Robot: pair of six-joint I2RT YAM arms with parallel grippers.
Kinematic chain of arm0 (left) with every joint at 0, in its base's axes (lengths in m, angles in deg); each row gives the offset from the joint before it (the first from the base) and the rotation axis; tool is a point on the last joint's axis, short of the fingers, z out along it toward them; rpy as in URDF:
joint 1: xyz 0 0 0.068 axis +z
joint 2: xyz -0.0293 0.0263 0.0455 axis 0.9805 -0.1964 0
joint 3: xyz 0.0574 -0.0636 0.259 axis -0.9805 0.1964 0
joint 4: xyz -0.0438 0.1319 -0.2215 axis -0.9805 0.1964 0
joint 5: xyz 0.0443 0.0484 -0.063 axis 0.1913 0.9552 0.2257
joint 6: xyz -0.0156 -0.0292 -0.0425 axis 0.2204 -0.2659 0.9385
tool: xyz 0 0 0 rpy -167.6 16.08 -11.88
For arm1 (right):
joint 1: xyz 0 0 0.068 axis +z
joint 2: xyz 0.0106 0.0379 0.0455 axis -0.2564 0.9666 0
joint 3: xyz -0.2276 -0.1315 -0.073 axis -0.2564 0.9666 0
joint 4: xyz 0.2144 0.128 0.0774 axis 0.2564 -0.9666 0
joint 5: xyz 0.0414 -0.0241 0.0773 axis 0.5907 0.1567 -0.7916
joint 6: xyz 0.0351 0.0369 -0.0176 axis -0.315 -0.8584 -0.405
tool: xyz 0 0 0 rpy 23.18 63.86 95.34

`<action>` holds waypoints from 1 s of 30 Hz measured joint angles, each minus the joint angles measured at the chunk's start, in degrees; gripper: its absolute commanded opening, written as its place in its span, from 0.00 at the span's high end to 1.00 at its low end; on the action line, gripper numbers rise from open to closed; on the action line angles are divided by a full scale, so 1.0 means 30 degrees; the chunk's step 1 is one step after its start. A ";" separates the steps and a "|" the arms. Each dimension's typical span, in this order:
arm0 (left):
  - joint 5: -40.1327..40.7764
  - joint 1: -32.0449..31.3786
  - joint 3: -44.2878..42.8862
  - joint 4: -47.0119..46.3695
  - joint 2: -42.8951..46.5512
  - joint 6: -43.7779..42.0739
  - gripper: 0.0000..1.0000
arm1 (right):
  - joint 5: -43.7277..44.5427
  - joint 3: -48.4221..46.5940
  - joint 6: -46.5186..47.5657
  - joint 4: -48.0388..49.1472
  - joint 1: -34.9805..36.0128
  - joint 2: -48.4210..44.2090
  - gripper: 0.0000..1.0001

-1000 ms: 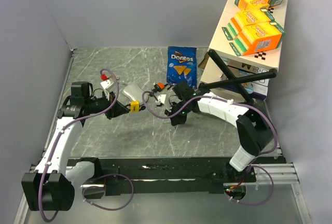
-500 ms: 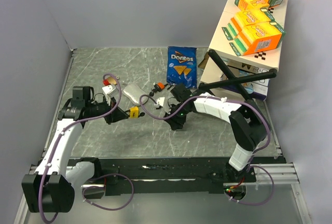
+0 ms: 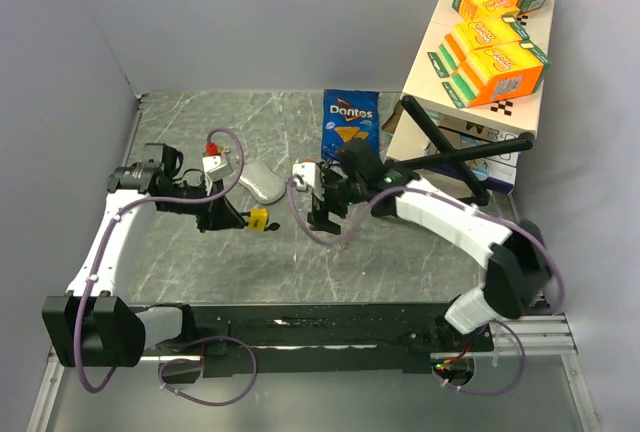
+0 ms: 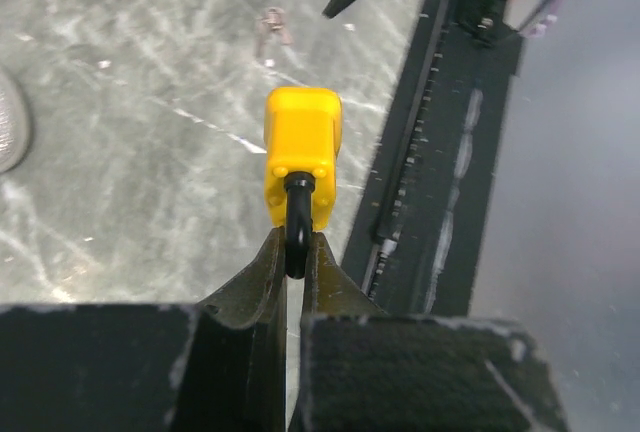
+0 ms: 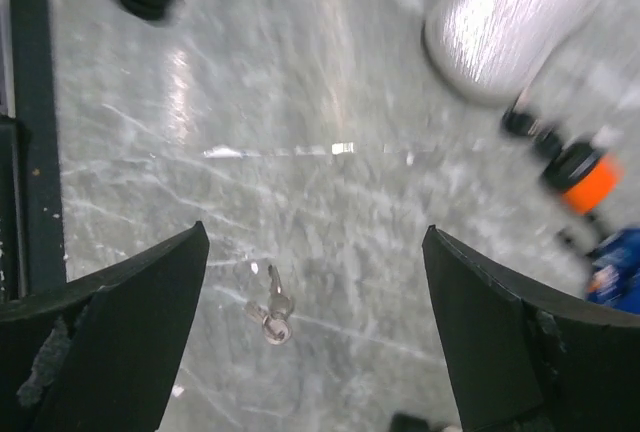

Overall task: Lock with the key
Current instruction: Place the key at the center of the board, then place the lock at the center of the board.

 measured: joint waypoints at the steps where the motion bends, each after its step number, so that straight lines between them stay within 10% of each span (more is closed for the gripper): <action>1: -0.0189 0.0000 -0.0182 0.0561 -0.0095 -0.0401 0.99 | -0.0175 0.0488 0.0284 0.0430 0.0146 -0.0699 0.02; 25: -0.2426 -0.1931 -0.0845 0.1188 0.0707 0.1122 0.99 | 0.0291 0.4357 0.6652 0.7038 0.4000 -0.4940 0.17; 30: -0.2674 -0.2076 -0.0845 0.0117 0.0896 0.2368 0.99 | 0.0117 0.4357 0.6652 0.7155 0.4000 -0.5027 0.43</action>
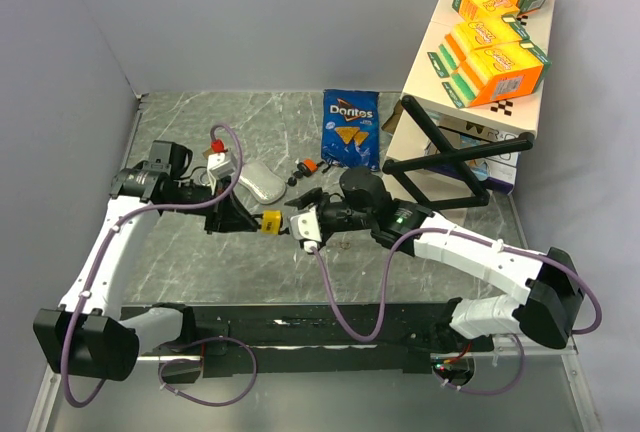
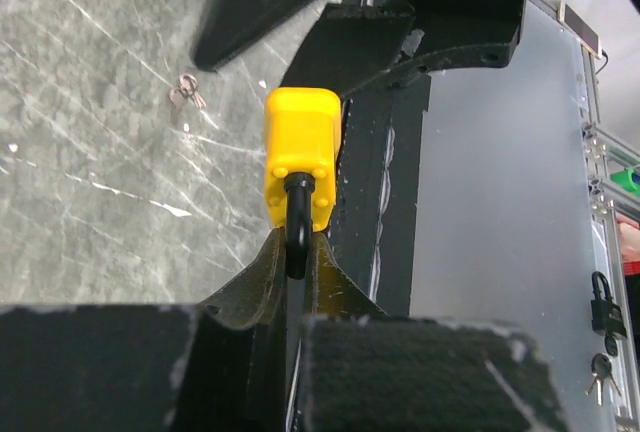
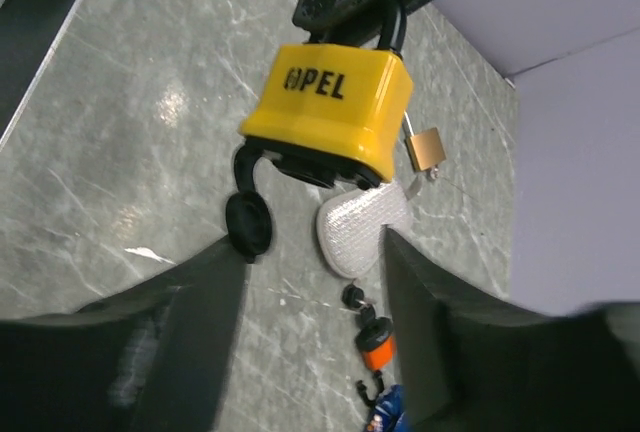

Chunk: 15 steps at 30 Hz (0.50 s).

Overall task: Lock with the key
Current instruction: Place the lock at the center of the board.

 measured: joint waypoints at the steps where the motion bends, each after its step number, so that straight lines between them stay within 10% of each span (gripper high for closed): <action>1: -0.0051 -0.0007 0.0000 -0.0233 0.0051 0.0240 0.99 | -0.0044 0.0000 -0.0051 0.0000 0.0000 -0.0051 0.43; 15: -0.0627 -0.0036 0.2608 -0.7672 0.3067 0.6280 0.99 | -0.2084 -0.0415 -0.5799 -0.2907 -0.1537 -0.0233 0.37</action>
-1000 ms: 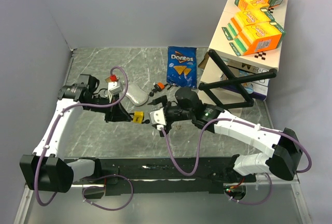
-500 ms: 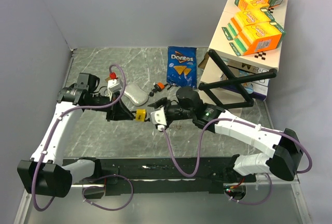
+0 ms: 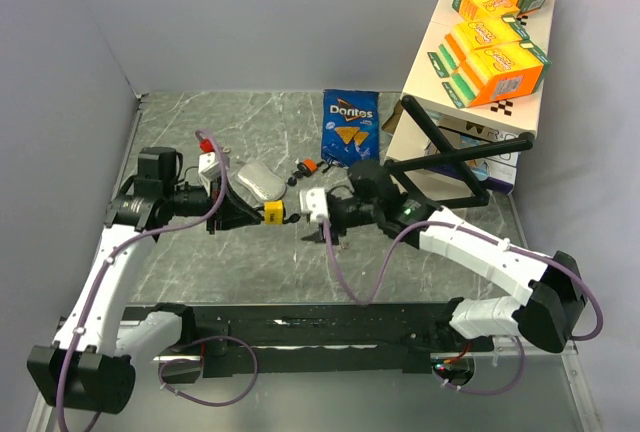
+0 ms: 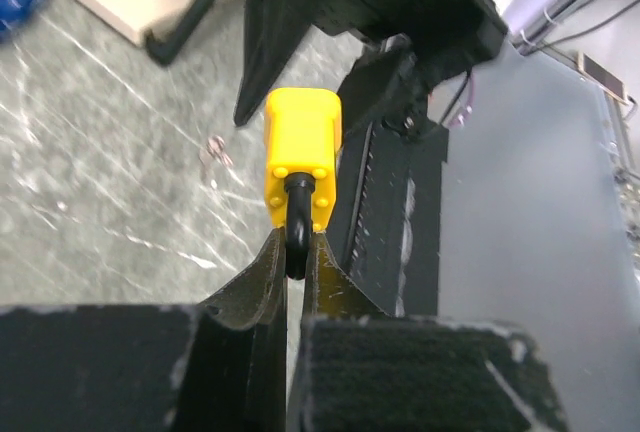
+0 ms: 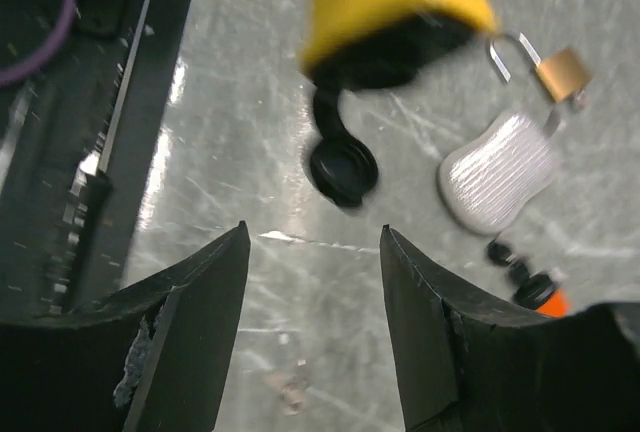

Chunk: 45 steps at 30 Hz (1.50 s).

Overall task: Lock with the key
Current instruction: Place the lock at the center of the board.

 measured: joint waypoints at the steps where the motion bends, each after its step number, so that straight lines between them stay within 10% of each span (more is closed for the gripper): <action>1: 0.0015 -0.0007 0.0262 -0.0831 0.0342 0.0568 0.99 | -0.0423 -0.0168 -0.0874 -0.0146 -0.0495 0.0000 0.37; 17: -0.0816 -0.0015 0.1093 -0.5996 0.1290 0.3308 0.99 | -0.5865 -0.3067 -1.0542 0.0466 -0.3169 0.0685 0.52; 45: -0.1064 -0.0051 0.1093 -0.6543 0.1071 0.3891 0.99 | -0.6244 -0.3876 -1.0863 0.0401 -0.3169 0.1843 0.58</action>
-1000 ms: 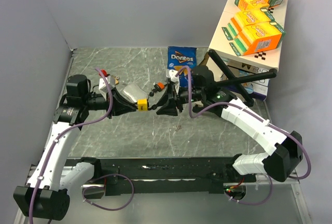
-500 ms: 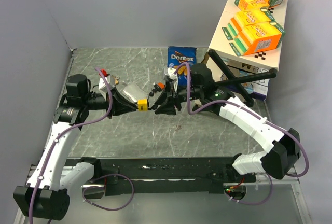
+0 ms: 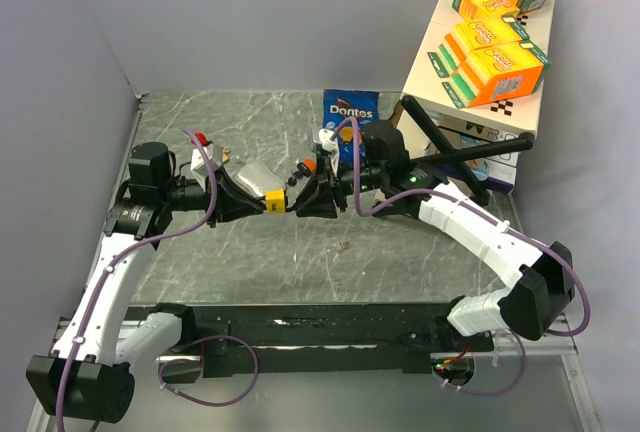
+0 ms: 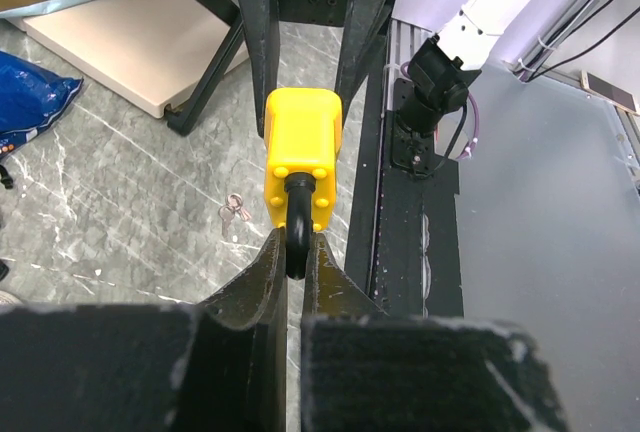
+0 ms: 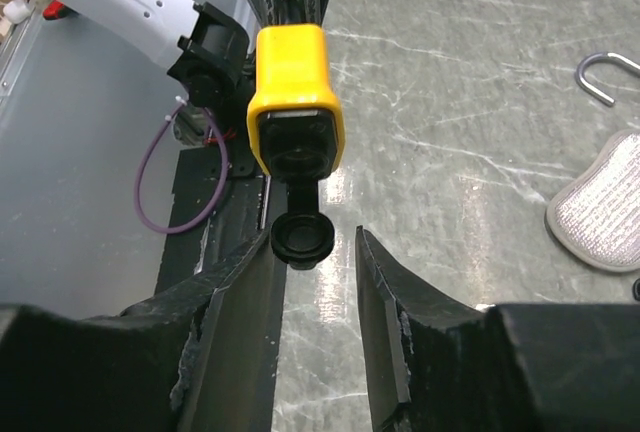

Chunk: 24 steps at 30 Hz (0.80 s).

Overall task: Lock with the key
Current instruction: Place the lock at the center of the board.

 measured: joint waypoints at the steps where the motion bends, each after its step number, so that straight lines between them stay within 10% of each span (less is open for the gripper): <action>1: 0.0007 0.0000 0.0000 0.0015 -0.0015 -0.0029 0.99 | -0.0007 -0.0073 0.0000 0.0015 0.0007 0.0058 0.61; 9: 0.0226 -0.0058 0.0000 0.0233 -0.0051 -0.0350 0.99 | -0.0036 -0.0168 0.0058 -0.0007 0.0095 0.0160 0.85; 24: 0.1013 -0.1188 -0.1829 0.4109 -0.1967 -0.3599 0.99 | 0.0255 -0.1209 0.1472 -0.1494 0.0525 0.0517 0.90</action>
